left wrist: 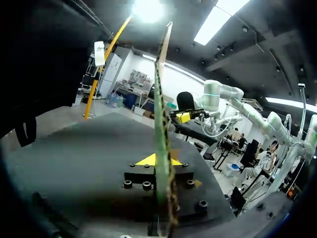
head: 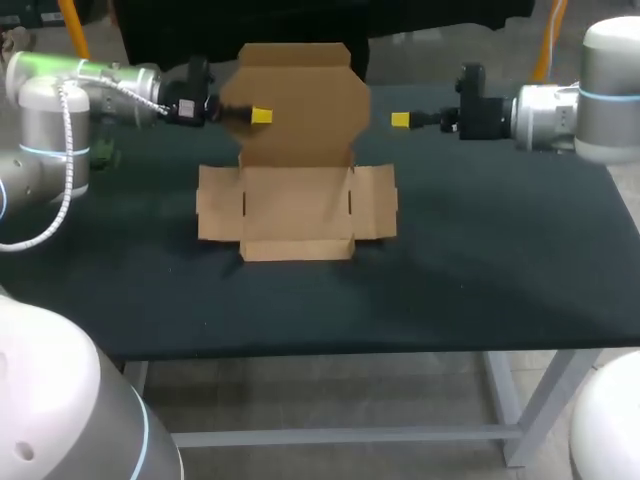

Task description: Assemble the packaging by folding the flat box into shape, placing the metal phone stand inside, and closing the box properly

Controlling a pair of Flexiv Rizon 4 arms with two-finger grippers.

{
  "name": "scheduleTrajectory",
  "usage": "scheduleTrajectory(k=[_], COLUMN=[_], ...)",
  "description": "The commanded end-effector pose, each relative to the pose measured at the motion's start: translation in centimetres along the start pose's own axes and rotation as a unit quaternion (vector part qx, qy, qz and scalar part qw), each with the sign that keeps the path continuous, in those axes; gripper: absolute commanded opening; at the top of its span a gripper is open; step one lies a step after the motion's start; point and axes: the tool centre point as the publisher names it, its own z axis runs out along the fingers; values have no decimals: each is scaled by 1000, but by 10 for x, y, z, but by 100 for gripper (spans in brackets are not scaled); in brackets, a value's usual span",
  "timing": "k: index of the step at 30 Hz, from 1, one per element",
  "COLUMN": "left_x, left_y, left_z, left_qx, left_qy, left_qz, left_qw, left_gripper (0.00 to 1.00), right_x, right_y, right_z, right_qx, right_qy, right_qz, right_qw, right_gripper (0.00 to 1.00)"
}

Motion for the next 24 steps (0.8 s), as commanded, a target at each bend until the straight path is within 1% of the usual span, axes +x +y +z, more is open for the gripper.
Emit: scheduleTrajectory(k=[1, 6, 8, 11, 24], left_x=[4, 7, 7, 8, 8], left_y=[-6, -12, -15, -19, -19], left_z=[3, 6, 9, 12, 12], left_qx=[-4, -2, -1, -2, -2], left_qy=[-5, -9, -12, -12, -12], left_qz=[7, 14, 14, 14, 14], left_qw=[1000, 1000, 1000, 1000, 1000], left_gripper=[0, 0, 0, 0, 0], right_x=[10, 21, 26, 29, 29], right_y=[-10, -20, -24, -28, -28], right_z=[-12, -20, -24, -33, -33], right_qx=[-16, -10, -13, -14, -14], right_qy=[-56, -88, -112, -135, -135], right_qz=[-12, -42, -44, -21, -21], right_qw=[998, 995, 993, 991, 991], right_gripper=[0, 0, 0, 0, 0])
